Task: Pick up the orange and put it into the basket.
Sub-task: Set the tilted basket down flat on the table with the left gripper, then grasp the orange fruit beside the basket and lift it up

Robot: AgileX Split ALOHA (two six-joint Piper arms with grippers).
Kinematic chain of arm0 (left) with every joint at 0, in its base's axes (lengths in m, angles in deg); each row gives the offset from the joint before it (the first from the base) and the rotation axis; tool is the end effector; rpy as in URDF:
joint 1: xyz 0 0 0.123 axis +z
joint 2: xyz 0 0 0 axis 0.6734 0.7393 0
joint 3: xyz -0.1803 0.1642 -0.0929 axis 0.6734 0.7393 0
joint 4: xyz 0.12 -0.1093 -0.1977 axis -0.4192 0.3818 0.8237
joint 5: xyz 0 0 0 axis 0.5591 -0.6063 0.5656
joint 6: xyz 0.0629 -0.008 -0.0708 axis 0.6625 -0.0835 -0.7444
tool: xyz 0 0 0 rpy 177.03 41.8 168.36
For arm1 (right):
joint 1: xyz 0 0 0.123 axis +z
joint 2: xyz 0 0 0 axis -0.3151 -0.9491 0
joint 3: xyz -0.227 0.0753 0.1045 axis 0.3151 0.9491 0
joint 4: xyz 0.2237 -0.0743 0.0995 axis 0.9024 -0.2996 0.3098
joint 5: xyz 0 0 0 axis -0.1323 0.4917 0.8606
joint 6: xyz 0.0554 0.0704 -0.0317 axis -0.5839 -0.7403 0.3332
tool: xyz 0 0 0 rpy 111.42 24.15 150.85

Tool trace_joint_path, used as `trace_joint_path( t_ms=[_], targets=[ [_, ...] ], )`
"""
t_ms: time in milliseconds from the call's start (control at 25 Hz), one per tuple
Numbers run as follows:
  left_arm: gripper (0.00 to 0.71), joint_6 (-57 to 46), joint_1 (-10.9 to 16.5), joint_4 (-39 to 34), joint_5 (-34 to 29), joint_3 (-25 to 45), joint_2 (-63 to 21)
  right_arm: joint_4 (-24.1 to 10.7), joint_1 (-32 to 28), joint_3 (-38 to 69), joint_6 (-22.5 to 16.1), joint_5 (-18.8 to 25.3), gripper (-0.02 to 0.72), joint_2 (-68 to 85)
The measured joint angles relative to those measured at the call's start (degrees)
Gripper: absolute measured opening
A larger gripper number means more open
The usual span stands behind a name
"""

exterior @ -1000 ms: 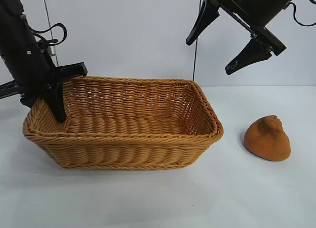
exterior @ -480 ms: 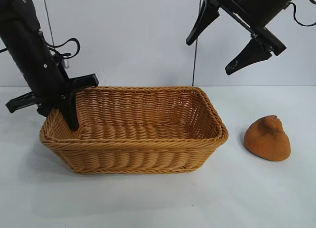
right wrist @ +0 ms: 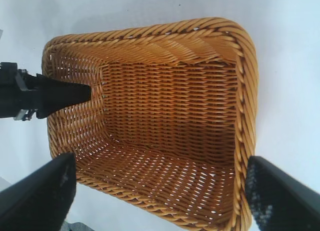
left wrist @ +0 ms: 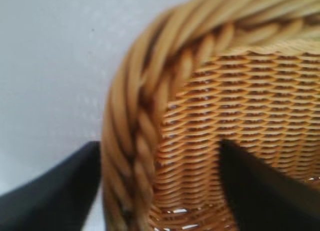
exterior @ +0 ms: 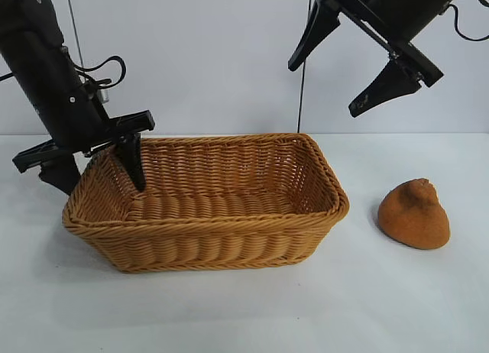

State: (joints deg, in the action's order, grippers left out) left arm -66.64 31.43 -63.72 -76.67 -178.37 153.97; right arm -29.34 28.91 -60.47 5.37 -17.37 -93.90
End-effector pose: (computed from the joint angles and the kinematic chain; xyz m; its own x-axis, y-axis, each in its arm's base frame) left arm 0.4058 -0.1077 0.1107 -0.9922 -0.1230 -0.0180 -0.1105 0.9387 -0.3265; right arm 0.3829 0.1203 0.2302 -0.9764 0.0020 -0.2158 -0.1171 0.8349 0.5378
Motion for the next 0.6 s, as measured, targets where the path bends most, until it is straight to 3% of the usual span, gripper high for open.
trace_joint_path(
  t_ms=[240, 440, 600],
  targets=[
    [0.624, 0.19, 0.00, -2.30, -4.79, -3.34, -2.52, 0.00, 0.00, 0.00, 0.00, 0.00, 0.629, 0.00],
    [0.627, 0.24, 0.39, -10.75, -8.24, -7.83, -7.32, 0.00, 0.00, 0.00, 0.00, 0.00, 0.629, 0.00],
    [0.627, 0.30, 2.69, -16.57, -11.32, -10.58, -9.03, 0.00, 0.00, 0.00, 0.00, 0.00, 0.629, 0.00]
  ],
)
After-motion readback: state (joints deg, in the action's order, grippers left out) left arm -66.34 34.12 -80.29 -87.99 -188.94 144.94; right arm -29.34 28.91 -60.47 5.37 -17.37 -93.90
